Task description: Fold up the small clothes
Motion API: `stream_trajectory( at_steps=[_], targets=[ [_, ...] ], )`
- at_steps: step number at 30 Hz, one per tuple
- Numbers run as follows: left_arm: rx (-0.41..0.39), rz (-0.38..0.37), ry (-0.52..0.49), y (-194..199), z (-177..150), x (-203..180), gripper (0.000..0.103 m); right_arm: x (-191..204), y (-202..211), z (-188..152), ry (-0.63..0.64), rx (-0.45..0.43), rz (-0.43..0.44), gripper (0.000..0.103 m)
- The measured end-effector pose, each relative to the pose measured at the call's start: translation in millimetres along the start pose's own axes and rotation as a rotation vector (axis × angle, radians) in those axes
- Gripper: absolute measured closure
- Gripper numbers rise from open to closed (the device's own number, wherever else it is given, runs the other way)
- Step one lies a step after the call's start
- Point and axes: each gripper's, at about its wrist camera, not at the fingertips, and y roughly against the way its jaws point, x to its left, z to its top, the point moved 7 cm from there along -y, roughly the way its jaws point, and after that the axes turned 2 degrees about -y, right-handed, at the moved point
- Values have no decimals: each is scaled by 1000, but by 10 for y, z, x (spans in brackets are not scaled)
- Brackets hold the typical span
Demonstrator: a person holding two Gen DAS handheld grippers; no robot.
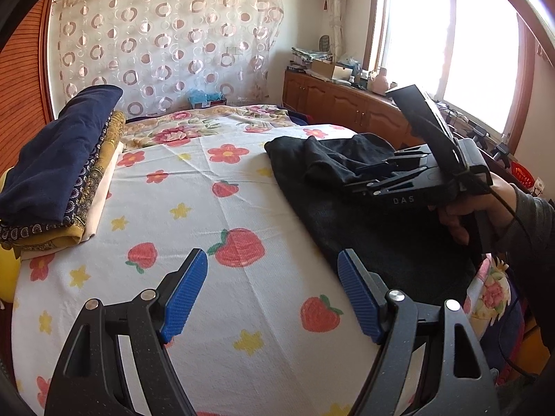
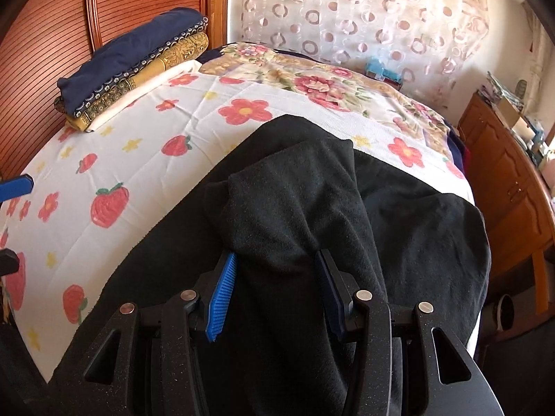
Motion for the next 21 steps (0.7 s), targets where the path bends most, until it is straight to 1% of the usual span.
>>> stream_trajectory(
  at_steps=[2,3,4,5,6,7,8,10,12,16,18,20,21],
  targets=[
    [1,-2,-2,-9,-4,-14,25,11,-10,14,5,1,7,55],
    [2,-3,-3,-6,-4,-19,25,31,-16,11,18,1,3,60],
    [2,-3,-3,-4,-4,-22,25,44,-22,6,35,-2,-6,73],
    [2,-3,-4,-1,-3,-24,25,58,-10,-4,52,-4,-26,82],
    [1,-3,-3,-1,-3,-25,25,54,-4,-12,70,-5,-50,89],
    [1,-3,-3,0,-3,-26,25,45,20,-19,74,-12,-50,92],
    [2,-3,-3,-2,-3,-26,25,47,40,-23,73,-18,-43,93],
    [3,-3,-3,-3,-5,-25,25,14,113,-2,74,-46,-56,94],
    [6,-4,-3,-13,-11,-30,25,-63,219,44,44,-76,-43,94],
    [10,-10,-3,-25,-24,-57,25,-428,424,190,-58,-137,-67,95],
    [12,-11,-3,-28,-31,-63,25,-754,468,236,-127,-155,-148,94],
    [13,-11,-5,-33,-35,-70,25,-1109,453,218,-222,-147,-211,94],
    [13,-10,-5,-30,-36,-67,25,-1225,429,193,-254,-136,-220,85]
  ],
)
